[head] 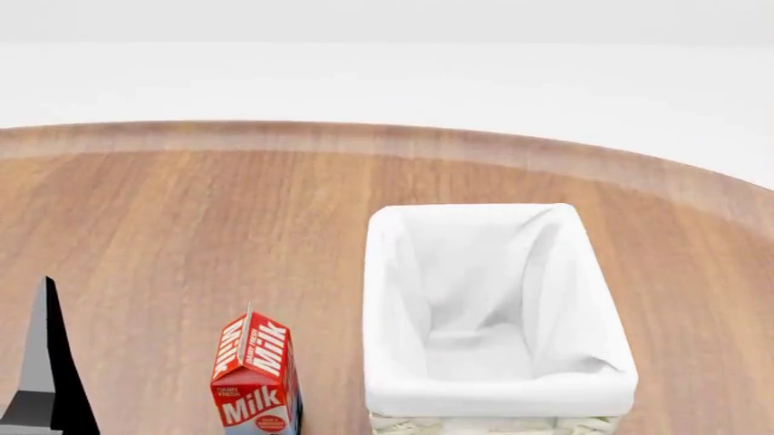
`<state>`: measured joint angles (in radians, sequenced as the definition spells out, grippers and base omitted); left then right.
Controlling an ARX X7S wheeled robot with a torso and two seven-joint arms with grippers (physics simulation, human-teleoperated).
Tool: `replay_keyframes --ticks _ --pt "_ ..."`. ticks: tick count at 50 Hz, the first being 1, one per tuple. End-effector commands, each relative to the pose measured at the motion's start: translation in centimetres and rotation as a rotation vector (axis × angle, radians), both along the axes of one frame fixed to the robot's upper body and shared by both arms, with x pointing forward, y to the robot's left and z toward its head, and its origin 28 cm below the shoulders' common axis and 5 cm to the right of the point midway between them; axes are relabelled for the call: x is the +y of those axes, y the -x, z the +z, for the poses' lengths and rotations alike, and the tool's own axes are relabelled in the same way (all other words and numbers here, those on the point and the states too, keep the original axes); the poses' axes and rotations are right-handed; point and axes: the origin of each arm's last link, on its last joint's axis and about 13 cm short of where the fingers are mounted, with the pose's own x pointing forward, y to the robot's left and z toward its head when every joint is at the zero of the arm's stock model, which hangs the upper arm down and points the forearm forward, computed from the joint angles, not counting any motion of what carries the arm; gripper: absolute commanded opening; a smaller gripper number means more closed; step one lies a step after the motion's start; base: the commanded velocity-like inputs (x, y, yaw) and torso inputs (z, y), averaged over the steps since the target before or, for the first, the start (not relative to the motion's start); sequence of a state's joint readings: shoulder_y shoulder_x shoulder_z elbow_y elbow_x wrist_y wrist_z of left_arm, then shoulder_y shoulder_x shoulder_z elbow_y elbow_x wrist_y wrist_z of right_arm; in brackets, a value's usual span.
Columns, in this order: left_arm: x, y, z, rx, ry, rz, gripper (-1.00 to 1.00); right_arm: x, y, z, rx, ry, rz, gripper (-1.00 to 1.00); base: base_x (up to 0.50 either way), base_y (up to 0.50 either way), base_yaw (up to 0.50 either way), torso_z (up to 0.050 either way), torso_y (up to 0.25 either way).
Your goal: Pick up the alphabet soup and the tomato sauce, and put them in the basket.
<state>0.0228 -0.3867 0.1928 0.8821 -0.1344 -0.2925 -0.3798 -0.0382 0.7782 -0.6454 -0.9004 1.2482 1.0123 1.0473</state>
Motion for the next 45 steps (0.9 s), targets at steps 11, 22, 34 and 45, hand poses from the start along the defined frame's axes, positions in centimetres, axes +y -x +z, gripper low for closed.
replay_keyframes --ticks 11,22,34,45 --pt "-0.1 0.1 0.3 0.000 -0.002 -0.001 1.00 0.2 0.3 -2.0 0.059 -0.016 -0.003 1.00 0.00 0.00 0.00 0.000 0.000" --pt "-0.1 0.1 0.1 0.001 -0.001 0.001 1.00 -0.1 -0.4 -3.0 0.067 -0.017 -0.031 1.00 0.00 0.00 0.00 0.000 0.000" --pt "0.0 0.0 -0.1 0.004 -0.002 0.000 1.00 0.0 -0.8 -3.9 0.082 -0.024 -0.044 1.00 0.00 0.00 0.00 0.000 0.000" --pt "-0.1 0.1 0.0 0.001 -0.005 0.001 1.00 0.0 -1.0 -4.8 0.096 -0.025 -0.049 1.00 0.00 0.00 0.00 0.000 0.000"
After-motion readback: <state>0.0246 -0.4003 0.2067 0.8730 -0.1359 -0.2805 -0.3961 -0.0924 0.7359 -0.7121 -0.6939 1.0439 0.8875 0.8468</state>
